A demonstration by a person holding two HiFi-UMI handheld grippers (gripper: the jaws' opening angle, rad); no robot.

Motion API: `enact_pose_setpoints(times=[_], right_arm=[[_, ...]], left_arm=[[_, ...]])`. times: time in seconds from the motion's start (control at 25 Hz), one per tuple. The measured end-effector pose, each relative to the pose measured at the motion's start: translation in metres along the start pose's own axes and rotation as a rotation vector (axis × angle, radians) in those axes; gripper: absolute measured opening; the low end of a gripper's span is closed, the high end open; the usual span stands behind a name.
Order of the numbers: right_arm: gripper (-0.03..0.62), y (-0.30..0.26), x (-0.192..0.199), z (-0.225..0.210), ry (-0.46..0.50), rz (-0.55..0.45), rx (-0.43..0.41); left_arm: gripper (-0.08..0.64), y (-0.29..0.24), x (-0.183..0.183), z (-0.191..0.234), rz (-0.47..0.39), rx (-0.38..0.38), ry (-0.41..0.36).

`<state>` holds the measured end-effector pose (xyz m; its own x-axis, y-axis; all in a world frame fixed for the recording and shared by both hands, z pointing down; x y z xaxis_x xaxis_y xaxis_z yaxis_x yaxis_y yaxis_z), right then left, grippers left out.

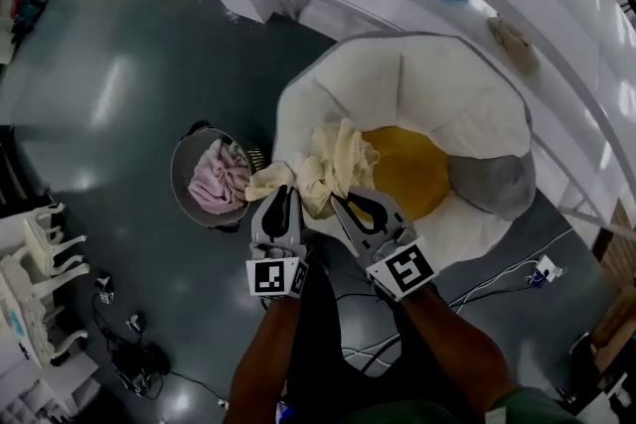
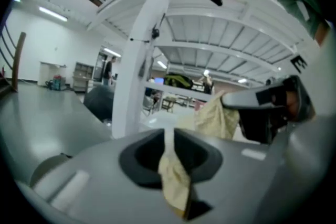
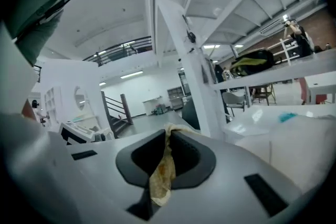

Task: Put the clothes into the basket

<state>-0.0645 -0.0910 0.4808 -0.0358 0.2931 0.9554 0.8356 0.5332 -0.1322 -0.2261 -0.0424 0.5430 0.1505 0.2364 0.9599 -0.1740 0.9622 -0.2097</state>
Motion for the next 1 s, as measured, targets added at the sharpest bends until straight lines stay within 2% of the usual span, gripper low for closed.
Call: enact_pose_setpoints(times=[0.16, 0.36, 0.56, 0.8, 1.0], right_arm=[[0.026, -0.071, -0.027, 0.054, 0.036, -0.024, -0.120], [0.026, -0.155, -0.014, 0.116, 0.026, 0.010, -0.228], [0.028, -0.221, 0.027, 0.163, -0.008, 0.078, -0.273], [0.028, -0.258, 0.108, 0.173, -0.027, 0.208, -0.271], [0.123, -0.252, 0.188, 0.162, -0.103, 0.387, -0.199]], left_arm=[[0.048, 0.032, -0.044, 0.067, -0.076, -0.087, -0.003], [0.048, 0.071, -0.060, 0.155, -0.102, -0.204, -0.012], [0.048, 0.098, -0.040, 0.229, -0.069, -0.287, -0.005], [0.048, 0.100, 0.007, 0.274, -0.024, -0.310, 0.027], [0.048, 0.099, 0.048, 0.292, 0.040, -0.311, 0.052]])
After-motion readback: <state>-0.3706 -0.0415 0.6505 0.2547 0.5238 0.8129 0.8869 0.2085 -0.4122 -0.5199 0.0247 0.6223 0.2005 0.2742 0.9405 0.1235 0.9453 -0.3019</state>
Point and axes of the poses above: the fingertips, and each gripper's own axes: y backward along the fingers, z to its left, x out of its underside, the point moved 8 cm from there along y, backward along the fingers, and after that the axes turned 4 degrees about -z, right-handed, at the moved point
